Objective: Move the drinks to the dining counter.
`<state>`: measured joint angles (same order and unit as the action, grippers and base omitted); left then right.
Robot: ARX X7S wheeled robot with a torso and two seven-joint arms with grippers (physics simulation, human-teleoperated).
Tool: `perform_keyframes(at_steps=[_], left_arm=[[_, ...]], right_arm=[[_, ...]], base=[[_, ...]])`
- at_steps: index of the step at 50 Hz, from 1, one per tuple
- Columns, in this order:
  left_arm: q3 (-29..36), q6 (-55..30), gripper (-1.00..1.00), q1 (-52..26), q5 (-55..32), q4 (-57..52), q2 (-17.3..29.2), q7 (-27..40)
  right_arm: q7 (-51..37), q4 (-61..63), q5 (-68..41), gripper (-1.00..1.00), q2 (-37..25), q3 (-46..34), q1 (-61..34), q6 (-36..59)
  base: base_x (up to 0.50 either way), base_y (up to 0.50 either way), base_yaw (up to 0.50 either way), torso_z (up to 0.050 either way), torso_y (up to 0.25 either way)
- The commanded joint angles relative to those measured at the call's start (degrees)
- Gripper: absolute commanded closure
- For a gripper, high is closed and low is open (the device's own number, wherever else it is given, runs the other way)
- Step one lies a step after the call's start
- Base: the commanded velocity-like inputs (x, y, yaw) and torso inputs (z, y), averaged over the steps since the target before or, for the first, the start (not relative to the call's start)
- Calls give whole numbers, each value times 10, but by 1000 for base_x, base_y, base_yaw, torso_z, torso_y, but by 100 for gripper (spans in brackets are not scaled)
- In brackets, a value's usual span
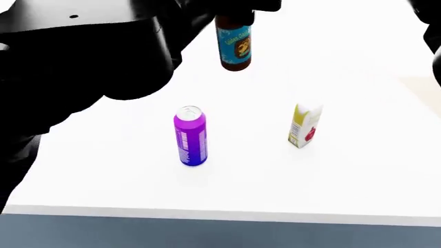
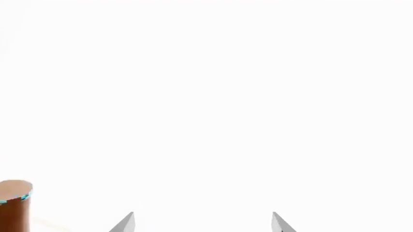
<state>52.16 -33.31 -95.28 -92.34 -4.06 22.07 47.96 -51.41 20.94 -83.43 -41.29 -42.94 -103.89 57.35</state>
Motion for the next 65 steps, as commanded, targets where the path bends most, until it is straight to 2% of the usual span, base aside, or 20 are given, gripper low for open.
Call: perform_keyframes(at_steps=[1,14,26,41,58,65], left_arm=[[35,6,100,29,39,70,-28,-48],[42,43,100,76,55,94,-59,-73],[37,51,100,95,39,74,-68,-44],[46,56,100,117,46,44,-57,-20],[49,30,100,97,38,-24,-34,39],[61,34,100,128,42,-44,-27,55]], right_arm=[[1,1,1,-100,-1,1,1,-3],[0,4,-3,-100,-1,4,1,-5],[2,4,0,-100,-2,5,1,-7],[-1,5,-2,-100,-2,6,2,-7],[-2,5,-4,-100,-4,6,1,-6],[-1,5,-3,-100,-5,7,0,-6]], base=[[0,0,0,0,0],[0,0,0,0,1],[0,0,0,0,1],[0,0,0,0,0],[0,0,0,1,1],[0,0,0,0,0]])
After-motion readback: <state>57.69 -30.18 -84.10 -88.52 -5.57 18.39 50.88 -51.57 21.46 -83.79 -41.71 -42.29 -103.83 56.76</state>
